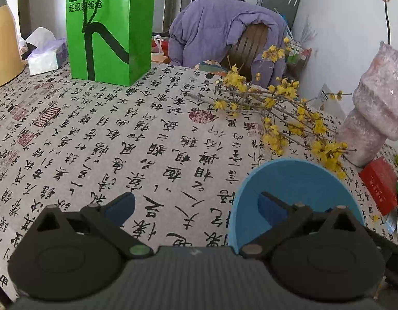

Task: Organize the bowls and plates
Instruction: 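Lower the open left gripper toward the last blue bowl by the vase, then close the left gripper on the blue bowl rim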

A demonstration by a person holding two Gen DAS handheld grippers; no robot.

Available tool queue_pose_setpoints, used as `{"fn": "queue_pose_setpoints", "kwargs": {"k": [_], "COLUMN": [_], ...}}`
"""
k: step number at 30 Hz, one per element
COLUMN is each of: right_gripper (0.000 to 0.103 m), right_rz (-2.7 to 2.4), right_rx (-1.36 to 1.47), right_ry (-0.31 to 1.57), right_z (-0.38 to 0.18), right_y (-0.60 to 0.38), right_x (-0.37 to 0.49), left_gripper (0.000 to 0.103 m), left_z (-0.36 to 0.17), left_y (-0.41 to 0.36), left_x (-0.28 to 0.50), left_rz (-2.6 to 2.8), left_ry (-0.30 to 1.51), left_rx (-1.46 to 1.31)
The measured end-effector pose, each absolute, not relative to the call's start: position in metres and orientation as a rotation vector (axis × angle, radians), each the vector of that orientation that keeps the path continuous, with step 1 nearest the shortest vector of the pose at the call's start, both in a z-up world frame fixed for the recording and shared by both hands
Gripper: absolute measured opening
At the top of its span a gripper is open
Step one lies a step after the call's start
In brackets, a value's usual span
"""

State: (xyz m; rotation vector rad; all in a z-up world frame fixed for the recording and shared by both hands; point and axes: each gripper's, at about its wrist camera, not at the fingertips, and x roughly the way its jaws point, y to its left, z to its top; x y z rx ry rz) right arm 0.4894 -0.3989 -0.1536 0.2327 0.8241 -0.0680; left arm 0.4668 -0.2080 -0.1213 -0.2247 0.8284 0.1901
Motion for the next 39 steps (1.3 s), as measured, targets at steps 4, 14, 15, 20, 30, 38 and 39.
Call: {"fn": "queue_pose_setpoints", "kwargs": {"k": [4,14,15,20,30,38,39], "right_gripper": [0.069,0.064,0.063,0.056,0.030,0.019,0.019], "right_rz": [-0.034,-0.037,-0.036,-0.052,-0.014,0.018,0.018], "right_rx": [0.256,0.250,0.247,0.205,0.142,0.141,0.139], "right_ry": [0.840,0.840,0.840,0.852,0.851,0.846,0.844], "right_z": [-0.158,-0.159,-0.159,-0.163,-0.165,-0.165,-0.165], "right_y": [-0.398,-0.397,-0.397,-0.392,-0.380,-0.376,-0.376], "right_x": [0.491,0.490,0.491,0.493,0.492,0.490,0.489], "left_gripper": [0.103,0.103,0.102,0.091,0.023,0.016,0.016], "left_z": [-0.125,-0.127,-0.128,-0.128,-0.125,-0.124,-0.124], "left_y": [-0.210,-0.208,-0.209,-0.215,-0.228,-0.241,-0.240], "left_x": [0.468,0.469,0.469,0.468,0.465,0.461,0.460], "left_rz": [0.189,0.205,0.202,0.184,0.109,0.114,0.113], "left_ry": [0.834,0.839,0.840,0.835,0.832,0.802,0.804], "left_rx": [-0.216,-0.225,-0.225,-0.202,-0.159,-0.099,-0.102]}}
